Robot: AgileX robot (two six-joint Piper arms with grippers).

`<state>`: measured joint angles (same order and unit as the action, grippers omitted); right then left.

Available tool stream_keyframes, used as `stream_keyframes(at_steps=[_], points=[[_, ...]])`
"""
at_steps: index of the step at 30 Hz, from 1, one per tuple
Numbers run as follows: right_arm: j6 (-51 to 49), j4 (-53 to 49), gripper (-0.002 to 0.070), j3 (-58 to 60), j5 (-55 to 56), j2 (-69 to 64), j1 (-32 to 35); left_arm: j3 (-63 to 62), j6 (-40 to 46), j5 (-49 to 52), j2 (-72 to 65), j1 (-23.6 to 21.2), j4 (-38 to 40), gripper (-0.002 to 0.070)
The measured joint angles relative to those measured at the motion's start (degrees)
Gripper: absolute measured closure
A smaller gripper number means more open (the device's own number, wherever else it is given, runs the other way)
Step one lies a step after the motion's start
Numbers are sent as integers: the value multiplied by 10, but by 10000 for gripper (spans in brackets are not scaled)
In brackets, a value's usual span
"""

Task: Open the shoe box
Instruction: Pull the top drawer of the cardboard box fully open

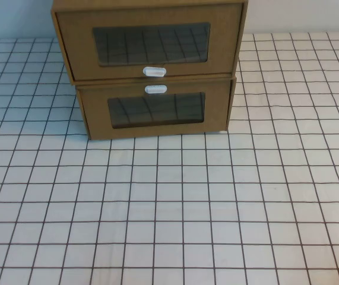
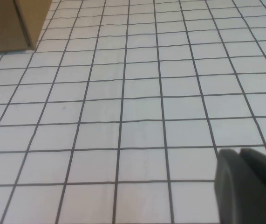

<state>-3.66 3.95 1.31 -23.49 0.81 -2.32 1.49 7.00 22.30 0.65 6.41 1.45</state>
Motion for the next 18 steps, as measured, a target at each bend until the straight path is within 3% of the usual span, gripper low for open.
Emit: stream_keyframes(at_steps=[18], points=[[0, 0, 692, 0, 0, 0, 0, 0, 0, -6, 0, 0, -2, 677]])
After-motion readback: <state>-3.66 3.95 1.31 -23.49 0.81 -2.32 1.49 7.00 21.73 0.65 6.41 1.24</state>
